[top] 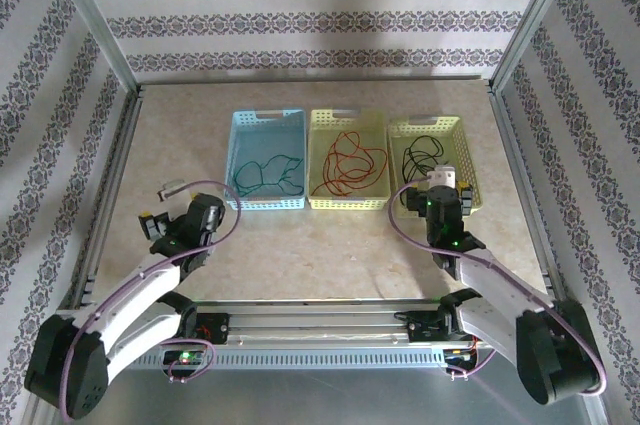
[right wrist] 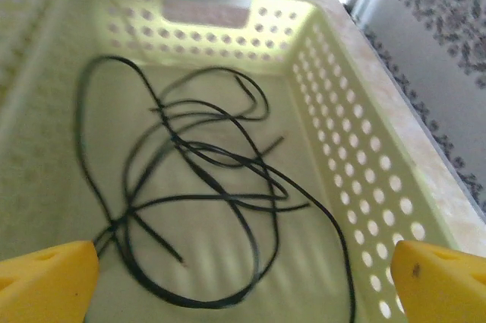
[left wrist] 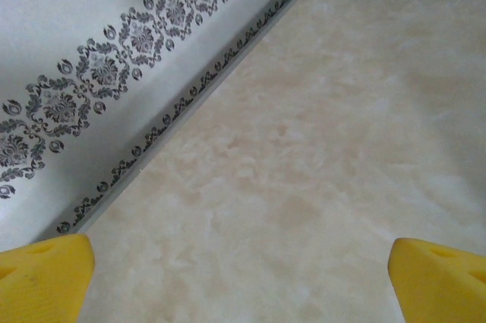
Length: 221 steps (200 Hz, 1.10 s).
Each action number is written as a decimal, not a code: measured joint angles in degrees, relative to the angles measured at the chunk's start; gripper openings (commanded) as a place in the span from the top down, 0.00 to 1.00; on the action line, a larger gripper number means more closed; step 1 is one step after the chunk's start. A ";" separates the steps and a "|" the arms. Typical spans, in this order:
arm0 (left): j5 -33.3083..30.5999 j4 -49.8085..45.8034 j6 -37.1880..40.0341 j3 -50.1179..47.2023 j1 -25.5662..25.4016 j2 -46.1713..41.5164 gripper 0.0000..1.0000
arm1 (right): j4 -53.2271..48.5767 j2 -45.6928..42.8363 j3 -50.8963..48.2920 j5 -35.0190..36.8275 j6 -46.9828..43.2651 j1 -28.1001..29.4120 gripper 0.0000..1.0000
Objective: Untangle the cables
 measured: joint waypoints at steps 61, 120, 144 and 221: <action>4.98 23.74 9.33 -1.14 5.44 15.72 0.01 | 16.17 13.77 0.61 -3.85 -0.48 -10.54 0.02; 14.84 34.80 13.35 2.38 10.84 23.26 0.01 | 17.00 19.61 8.13 -17.94 -1.40 -12.28 0.02; 17.59 43.41 15.21 0.96 11.23 25.59 0.01 | 22.82 19.71 5.44 -22.95 -1.38 -12.35 0.02; 27.34 56.15 20.85 0.72 13.57 34.16 0.01 | 38.66 30.32 2.36 -32.39 2.51 -18.51 0.02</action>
